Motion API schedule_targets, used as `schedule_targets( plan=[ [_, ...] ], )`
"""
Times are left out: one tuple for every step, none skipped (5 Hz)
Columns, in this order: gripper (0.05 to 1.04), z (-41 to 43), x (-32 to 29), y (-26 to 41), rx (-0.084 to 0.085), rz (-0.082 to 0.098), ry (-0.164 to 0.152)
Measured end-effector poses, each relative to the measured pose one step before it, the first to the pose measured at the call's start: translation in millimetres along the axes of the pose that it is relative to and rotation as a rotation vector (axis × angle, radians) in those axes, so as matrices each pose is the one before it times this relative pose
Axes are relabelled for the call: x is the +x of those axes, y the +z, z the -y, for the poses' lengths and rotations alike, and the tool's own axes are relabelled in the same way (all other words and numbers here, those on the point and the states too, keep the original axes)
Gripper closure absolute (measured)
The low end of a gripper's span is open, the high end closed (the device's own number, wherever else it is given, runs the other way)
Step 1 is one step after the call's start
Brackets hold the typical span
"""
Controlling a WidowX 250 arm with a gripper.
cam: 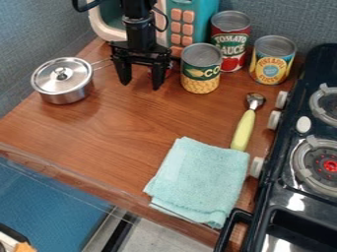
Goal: Move the red can beside the yellow can
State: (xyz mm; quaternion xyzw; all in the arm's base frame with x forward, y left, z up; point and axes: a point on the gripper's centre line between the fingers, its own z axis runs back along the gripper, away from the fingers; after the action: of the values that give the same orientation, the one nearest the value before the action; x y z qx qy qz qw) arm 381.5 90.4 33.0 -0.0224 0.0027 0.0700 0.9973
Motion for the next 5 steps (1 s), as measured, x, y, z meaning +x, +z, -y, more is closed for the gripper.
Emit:
schedule_targets(
  plan=[
    [0.084,4.16,-2.90,23.46,-0.0179,0.0334,0.0005],
    [0.085,4.25,-2.67,14.45,-0.0172,0.0164,-0.0115],
    [0.085,0.82,-7.11,21.48,-0.0138,0.0281,-0.0033],
    [0.084,-3.97,-20.17,17.54,-0.0073,-0.0399,0.0199],
    [0.084,-9.98,-28.80,2.57,0.0056,-0.0441,0.0126]
  ],
)
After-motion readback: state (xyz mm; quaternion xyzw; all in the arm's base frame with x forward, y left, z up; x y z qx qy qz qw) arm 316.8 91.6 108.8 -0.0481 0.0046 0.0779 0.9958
